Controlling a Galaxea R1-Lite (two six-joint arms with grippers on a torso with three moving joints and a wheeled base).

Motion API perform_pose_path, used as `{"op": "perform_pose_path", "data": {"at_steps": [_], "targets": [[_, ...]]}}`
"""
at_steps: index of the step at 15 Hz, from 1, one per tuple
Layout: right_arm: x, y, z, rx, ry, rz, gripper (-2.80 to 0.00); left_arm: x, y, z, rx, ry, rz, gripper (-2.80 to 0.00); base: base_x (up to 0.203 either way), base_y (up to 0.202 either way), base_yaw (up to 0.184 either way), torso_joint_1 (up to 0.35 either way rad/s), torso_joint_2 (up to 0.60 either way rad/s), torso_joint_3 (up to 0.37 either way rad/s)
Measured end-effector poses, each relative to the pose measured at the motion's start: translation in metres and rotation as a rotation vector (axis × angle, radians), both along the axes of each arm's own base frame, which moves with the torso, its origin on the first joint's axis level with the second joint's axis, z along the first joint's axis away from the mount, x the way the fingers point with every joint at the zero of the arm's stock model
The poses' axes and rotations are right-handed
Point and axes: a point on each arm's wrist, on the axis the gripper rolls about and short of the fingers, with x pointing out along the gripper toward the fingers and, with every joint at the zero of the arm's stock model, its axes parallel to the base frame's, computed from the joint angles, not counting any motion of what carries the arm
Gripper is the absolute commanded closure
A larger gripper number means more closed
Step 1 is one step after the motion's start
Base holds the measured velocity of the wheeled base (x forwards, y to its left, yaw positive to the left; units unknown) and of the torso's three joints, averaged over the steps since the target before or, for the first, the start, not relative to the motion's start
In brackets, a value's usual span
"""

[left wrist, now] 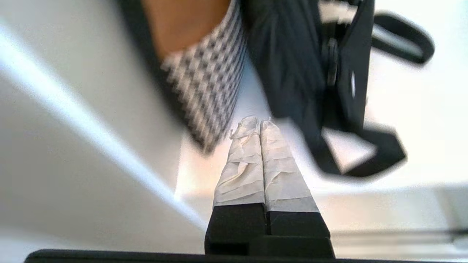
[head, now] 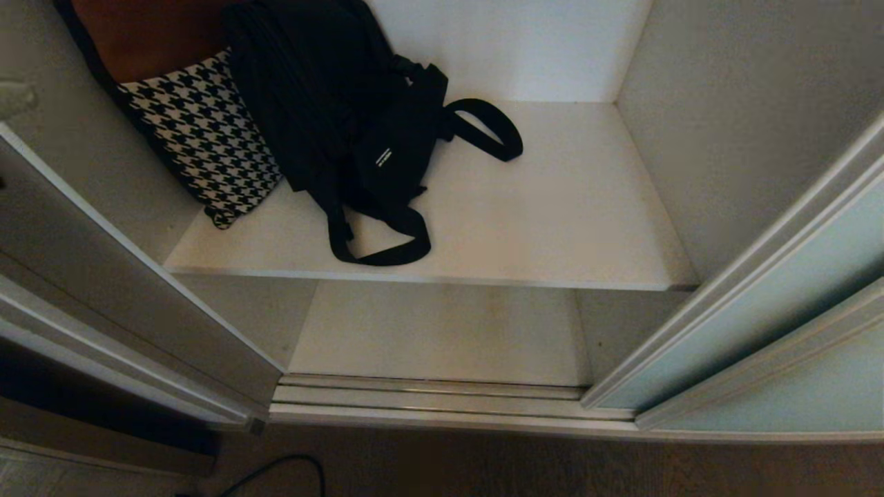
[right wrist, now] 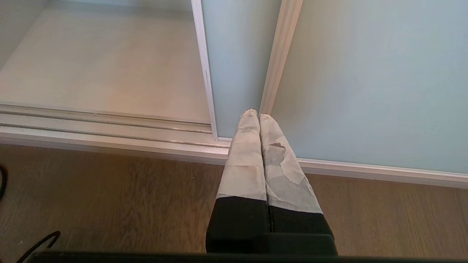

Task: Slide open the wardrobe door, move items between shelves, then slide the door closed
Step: Place the bag on the higher shelf

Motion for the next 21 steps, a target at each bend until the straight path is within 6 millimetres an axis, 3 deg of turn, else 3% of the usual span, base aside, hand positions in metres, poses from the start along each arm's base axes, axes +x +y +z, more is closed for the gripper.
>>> {"op": "perform_pose_path", "data": {"at_steps": [4, 7, 11, 14, 18, 21], "targets": [[0.000, 0.000, 0.000, 0.000, 0.000, 0.000, 0.00, -0.069, 0.008, -0.058, -0.010, 0.057, 0.046, 0.00, 0.000, 0.000, 0.000, 0.000, 0.00, 0.000], [0.000, 0.000, 0.000, 0.000, 0.000, 0.001, 0.00, -0.107, 0.010, -0.123, -0.022, 0.109, 0.056, 0.00, 0.000, 0.000, 0.000, 0.000, 0.00, 0.000], [0.000, 0.000, 0.000, 0.000, 0.000, 0.000, 0.00, -0.132, 0.009, -0.213, -0.022, 0.148, 0.043, 0.00, 0.000, 0.000, 0.000, 0.000, 0.00, 0.000], [0.000, 0.000, 0.000, 0.000, 0.000, 0.000, 0.00, -0.129, 0.009, -0.264, -0.044, 0.162, 0.040, 0.00, 0.000, 0.000, 0.000, 0.000, 0.00, 0.000], [0.000, 0.000, 0.000, 0.000, 0.000, 0.000, 0.00, -0.128, 0.009, -0.280, -0.075, 0.144, 0.037, 0.00, 0.000, 0.000, 0.000, 0.000, 0.00, 0.000], [0.000, 0.000, 0.000, 0.000, 0.000, 0.000, 0.00, -0.128, 0.008, -0.282, 0.031, 0.142, 0.012, 0.00, 0.000, 0.000, 0.000, 0.000, 0.00, 0.000]]}}
